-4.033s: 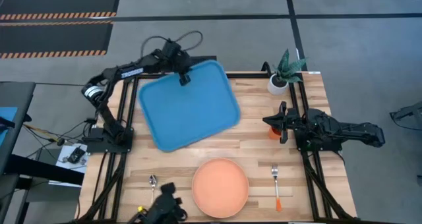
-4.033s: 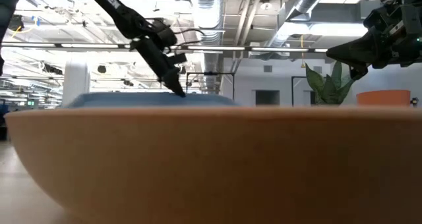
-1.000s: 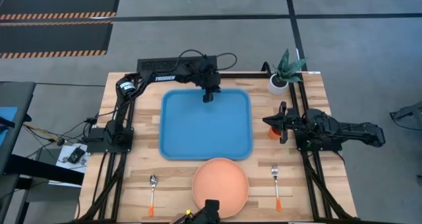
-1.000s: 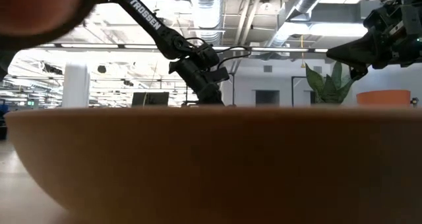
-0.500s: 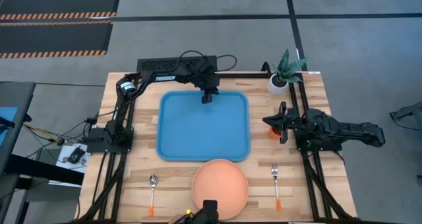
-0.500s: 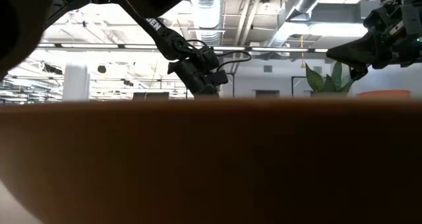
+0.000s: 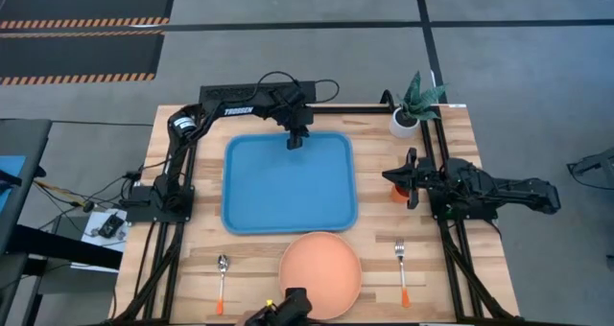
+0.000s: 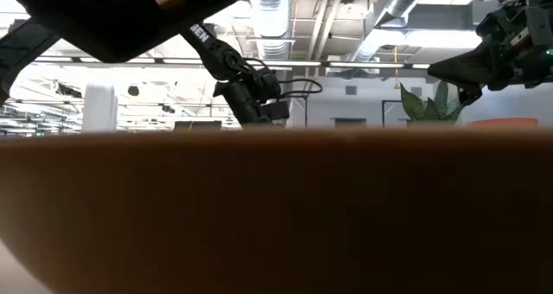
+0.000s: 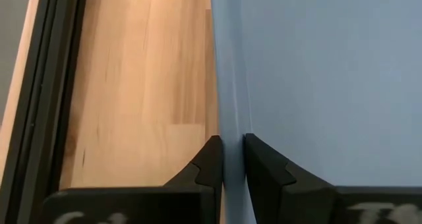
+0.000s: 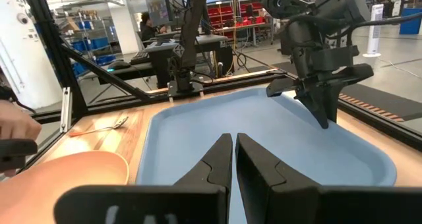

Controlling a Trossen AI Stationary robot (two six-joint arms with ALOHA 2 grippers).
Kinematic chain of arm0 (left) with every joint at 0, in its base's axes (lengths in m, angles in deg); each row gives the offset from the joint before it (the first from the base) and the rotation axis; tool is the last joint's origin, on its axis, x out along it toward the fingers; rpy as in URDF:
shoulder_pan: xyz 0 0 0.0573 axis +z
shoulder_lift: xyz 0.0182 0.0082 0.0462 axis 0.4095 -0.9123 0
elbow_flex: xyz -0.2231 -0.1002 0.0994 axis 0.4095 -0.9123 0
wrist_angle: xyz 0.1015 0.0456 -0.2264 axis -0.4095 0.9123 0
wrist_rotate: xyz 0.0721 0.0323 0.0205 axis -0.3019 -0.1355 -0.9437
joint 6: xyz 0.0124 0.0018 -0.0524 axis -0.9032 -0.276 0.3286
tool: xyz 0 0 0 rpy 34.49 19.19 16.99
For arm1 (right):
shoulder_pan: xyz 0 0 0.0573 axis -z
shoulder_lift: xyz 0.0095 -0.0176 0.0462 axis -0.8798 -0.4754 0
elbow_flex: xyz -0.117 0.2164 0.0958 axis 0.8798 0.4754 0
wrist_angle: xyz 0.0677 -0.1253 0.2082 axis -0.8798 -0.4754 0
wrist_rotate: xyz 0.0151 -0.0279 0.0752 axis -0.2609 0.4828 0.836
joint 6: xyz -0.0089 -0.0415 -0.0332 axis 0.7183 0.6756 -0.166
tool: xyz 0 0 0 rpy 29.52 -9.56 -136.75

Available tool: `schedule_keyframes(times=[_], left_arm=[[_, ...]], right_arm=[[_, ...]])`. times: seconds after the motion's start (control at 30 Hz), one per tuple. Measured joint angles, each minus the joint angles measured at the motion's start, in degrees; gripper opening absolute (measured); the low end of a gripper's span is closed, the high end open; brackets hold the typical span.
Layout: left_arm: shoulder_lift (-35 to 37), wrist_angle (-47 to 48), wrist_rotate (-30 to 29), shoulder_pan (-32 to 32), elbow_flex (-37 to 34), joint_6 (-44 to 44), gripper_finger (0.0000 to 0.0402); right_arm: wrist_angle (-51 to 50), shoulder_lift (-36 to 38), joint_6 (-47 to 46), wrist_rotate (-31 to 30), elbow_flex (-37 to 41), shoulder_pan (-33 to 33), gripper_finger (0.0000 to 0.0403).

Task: Pick and place plate/cup/fork/spoon on tray
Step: Prepare the blue tray

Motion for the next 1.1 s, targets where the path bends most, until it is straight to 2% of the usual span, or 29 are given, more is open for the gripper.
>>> schedule_keyframes(times=[0.57, 0.93, 1.1], left_arm=[[0.0, 6.76, -2.33, 0.46, -0.52, -1.73, 0.0033], [-0.02, 5.67, -4.78, -0.19, -0.57, -1.52, 0.0075], [-0.02, 7.94, -5.25, -0.2, 0.26, -1.29, 0.0086]], right_arm=[[0.0, 0.0, 0.0, 0.0, 0.0, 0.0, 0.0047], [0.0, 0.0, 0.0, 0.0, -0.02, -0.02, 0.0047], [0.0, 0.0, 0.0, 0.0, 0.0, 0.0, 0.0047]])
